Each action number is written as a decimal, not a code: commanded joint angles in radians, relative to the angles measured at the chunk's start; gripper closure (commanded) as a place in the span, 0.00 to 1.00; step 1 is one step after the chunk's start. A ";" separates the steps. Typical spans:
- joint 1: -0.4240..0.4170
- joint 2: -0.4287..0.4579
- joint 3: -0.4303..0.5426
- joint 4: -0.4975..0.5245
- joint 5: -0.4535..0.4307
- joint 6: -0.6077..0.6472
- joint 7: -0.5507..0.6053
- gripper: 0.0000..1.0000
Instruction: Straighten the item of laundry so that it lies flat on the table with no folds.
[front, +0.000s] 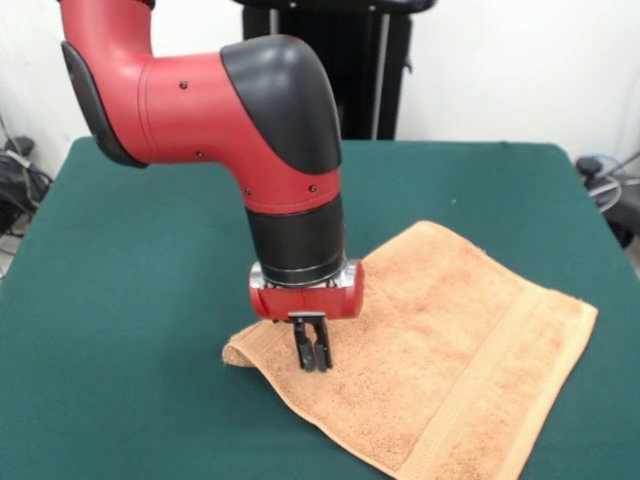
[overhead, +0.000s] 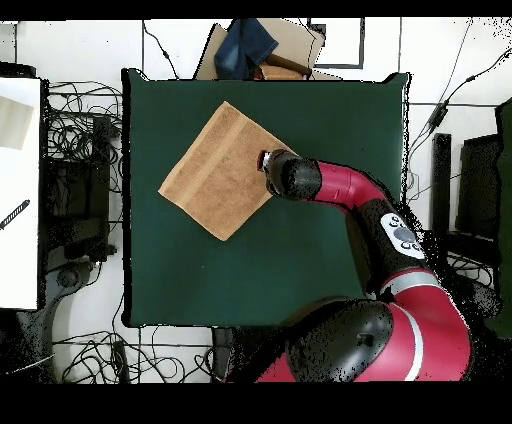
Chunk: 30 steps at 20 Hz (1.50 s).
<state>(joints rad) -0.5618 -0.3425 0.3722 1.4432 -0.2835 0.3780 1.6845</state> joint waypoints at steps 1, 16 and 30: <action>0.025 0.055 0.094 0.028 -0.066 -0.051 -0.028 1.00; 0.031 0.062 0.029 -0.027 -0.228 -0.069 -0.098 1.00; 0.012 -0.034 0.045 0.063 -0.230 -0.030 -0.056 1.00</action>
<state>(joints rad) -0.5493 -0.3549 0.3772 1.4474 -0.4428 0.3254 1.6845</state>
